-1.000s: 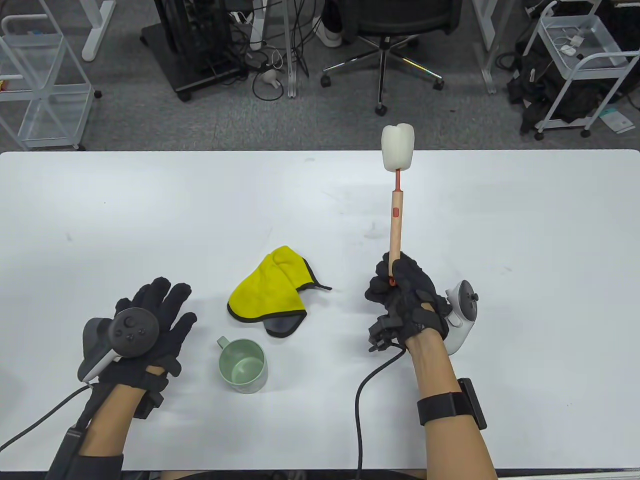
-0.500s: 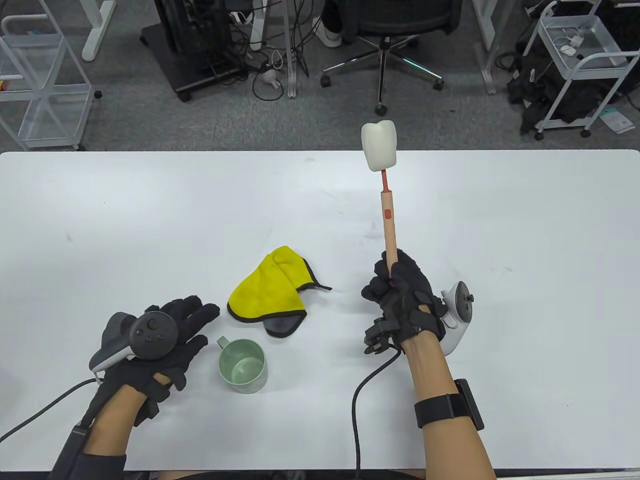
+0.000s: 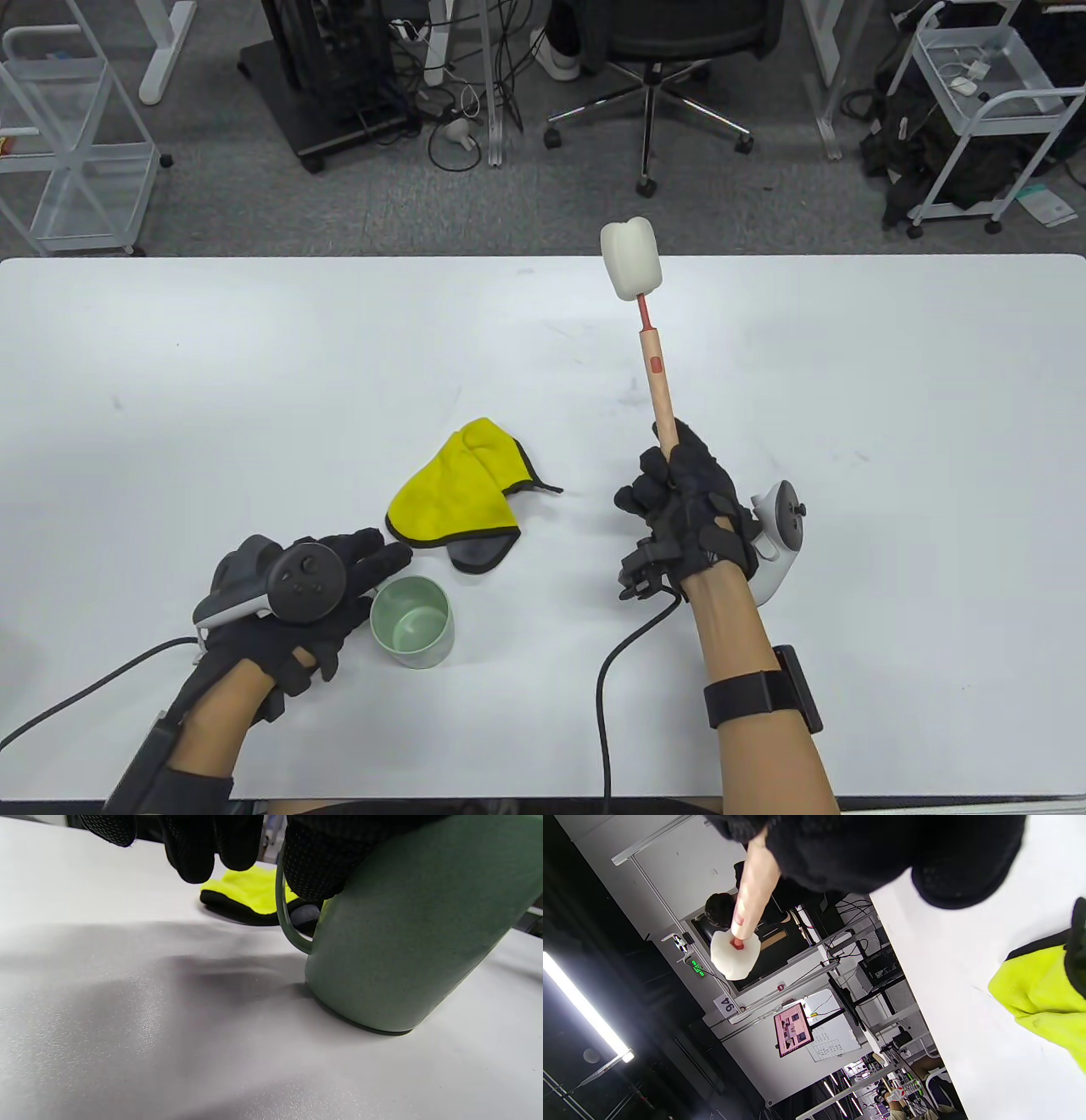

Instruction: Brush the water cup with the cup brush

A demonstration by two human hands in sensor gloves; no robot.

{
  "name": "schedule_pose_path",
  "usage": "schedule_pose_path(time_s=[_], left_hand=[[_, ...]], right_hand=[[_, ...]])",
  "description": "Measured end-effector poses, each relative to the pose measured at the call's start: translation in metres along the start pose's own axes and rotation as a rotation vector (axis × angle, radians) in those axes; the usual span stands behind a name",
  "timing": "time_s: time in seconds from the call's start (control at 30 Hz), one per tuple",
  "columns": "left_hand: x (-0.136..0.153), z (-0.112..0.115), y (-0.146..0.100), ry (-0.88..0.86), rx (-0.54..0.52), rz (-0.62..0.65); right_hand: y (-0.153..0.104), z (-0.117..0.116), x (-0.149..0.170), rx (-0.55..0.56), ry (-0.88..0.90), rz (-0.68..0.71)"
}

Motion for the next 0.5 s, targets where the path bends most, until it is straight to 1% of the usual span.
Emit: schedule_pose_path(time_s=[0.17, 0.37, 0.5], left_hand=[[-0.0002, -0.0014, 0.0, -0.005, -0.015, -0.005], [0.0033, -0.0005, -0.0001, -0.062, -0.005, 0.015], [0.0052, -0.0023, -0.0016, -0.117, -0.03, 0.036]], right_hand=[[-0.0011, 0.0019, -0.0025, 0.02, -0.011, 0.01], [-0.0016, 0.0055, -0.0044, 0.057, -0.05, 0.028], [-0.0019, 0.008, -0.0061, 0.074, -0.074, 0.058]])
Point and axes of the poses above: the tracker on the back of each hand, its own x axis roughly to the little-finger side, its own y axis roughly from the wrist to the fingertips, z = x × y, the point moved 1 cm from there along y, roughly from the wrist to the fingertips, and after that the axes turned 13 degrees about y, right-handed, at the moved point
